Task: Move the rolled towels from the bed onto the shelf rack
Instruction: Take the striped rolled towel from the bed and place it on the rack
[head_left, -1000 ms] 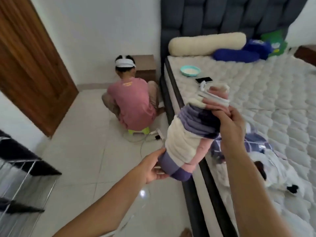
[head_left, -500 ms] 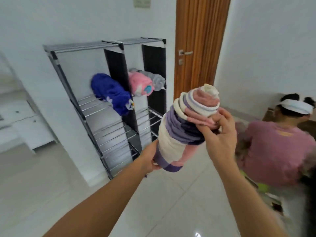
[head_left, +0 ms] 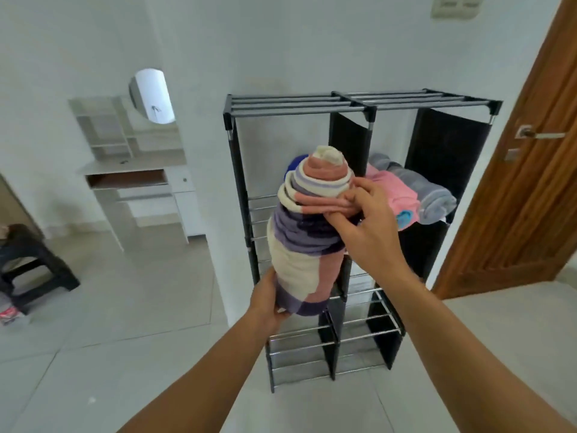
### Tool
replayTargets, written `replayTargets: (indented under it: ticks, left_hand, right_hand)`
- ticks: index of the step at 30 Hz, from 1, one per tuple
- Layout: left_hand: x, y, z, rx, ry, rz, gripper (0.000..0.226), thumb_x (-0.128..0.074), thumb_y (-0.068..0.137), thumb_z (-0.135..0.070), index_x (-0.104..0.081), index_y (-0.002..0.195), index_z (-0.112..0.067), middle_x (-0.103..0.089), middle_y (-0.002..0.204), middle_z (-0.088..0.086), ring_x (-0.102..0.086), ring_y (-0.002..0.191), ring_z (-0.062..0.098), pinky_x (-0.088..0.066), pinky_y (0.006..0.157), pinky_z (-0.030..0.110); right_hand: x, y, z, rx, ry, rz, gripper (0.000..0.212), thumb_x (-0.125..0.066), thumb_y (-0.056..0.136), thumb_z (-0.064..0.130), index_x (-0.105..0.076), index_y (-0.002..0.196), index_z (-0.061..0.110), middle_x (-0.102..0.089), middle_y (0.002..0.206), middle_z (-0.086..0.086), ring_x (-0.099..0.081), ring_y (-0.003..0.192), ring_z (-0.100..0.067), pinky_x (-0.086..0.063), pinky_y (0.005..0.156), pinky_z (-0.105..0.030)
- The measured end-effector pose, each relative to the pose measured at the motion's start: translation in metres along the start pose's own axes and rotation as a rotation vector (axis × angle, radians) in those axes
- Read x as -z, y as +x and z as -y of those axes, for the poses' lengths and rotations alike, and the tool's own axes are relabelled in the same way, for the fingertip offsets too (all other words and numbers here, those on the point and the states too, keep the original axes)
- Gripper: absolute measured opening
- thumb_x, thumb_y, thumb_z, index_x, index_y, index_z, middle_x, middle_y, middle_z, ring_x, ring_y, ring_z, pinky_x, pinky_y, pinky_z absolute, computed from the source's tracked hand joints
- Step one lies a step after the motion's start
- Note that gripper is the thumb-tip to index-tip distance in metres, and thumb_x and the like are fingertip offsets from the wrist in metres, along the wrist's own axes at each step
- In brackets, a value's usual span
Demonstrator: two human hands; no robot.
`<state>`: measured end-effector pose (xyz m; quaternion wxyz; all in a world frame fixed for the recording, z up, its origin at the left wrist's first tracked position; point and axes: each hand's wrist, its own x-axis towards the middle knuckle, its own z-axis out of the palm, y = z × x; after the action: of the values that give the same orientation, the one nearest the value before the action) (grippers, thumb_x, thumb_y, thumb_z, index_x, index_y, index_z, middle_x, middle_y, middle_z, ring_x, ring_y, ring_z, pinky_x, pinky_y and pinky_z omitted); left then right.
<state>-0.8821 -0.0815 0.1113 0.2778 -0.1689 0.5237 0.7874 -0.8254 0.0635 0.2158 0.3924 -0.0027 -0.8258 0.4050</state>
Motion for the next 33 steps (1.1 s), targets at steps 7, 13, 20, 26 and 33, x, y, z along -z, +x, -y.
replayTargets:
  ticks: [7,13,20,26,33]
  left_hand:
    - [-0.001,0.044,-0.048,-0.07,-0.117,-0.126,0.024,-0.054,0.095,-0.032,-0.053,0.114,-0.017,-0.054,0.113,0.003,-0.055,0.108,0.027,-0.049,0.091,0.04]
    - [-0.001,0.092,-0.079,-0.086,-0.178,-0.073,0.01,-0.055,0.095,-0.025,-0.056,0.1,-0.017,-0.06,0.092,0.002,-0.058,0.102,0.029,-0.051,0.095,0.045]
    - [0.0,0.129,-0.088,-0.18,-0.005,0.051,0.039,-0.059,0.091,-0.009,-0.054,0.129,-0.016,-0.067,0.119,0.008,-0.065,0.108,0.028,-0.056,0.088,0.043]
    - [0.005,0.142,-0.087,-0.226,0.15,0.073,0.044,-0.064,0.089,-0.014,-0.051,0.13,-0.021,-0.066,0.123,0.005,-0.066,0.108,0.027,-0.059,0.081,0.037]
    - [0.002,0.148,-0.088,-0.254,0.154,0.065,0.047,-0.065,0.091,-0.02,-0.048,0.134,-0.025,-0.062,0.129,0.003,-0.065,0.108,0.022,-0.059,0.068,0.025]
  right_hand:
    - [-0.07,0.087,-0.034,0.026,0.005,0.128,0.023,-0.065,0.084,0.018,-0.063,0.106,0.009,-0.046,0.13,-0.003,-0.044,0.113,-0.008,-0.028,0.086,0.005]
    - [-0.129,0.152,-0.058,-0.012,-0.099,0.194,0.036,-0.062,0.086,0.025,-0.055,0.117,0.01,-0.046,0.127,-0.009,-0.049,0.114,-0.023,-0.039,0.092,-0.027]
    - [-0.173,0.197,-0.086,-0.083,-0.149,0.232,0.042,-0.062,0.086,0.027,-0.05,0.121,0.008,-0.046,0.128,-0.014,-0.047,0.117,-0.027,-0.037,0.094,-0.028]
    - [-0.204,0.205,-0.109,-0.142,-0.156,0.338,0.054,-0.062,0.086,0.029,-0.042,0.132,0.01,-0.04,0.135,-0.015,-0.043,0.123,-0.031,-0.036,0.105,-0.036]
    - [-0.218,0.194,-0.132,-0.21,-0.14,0.354,0.074,-0.065,0.083,0.029,-0.026,0.144,0.017,-0.025,0.146,-0.013,-0.042,0.126,-0.036,-0.038,0.103,-0.041]
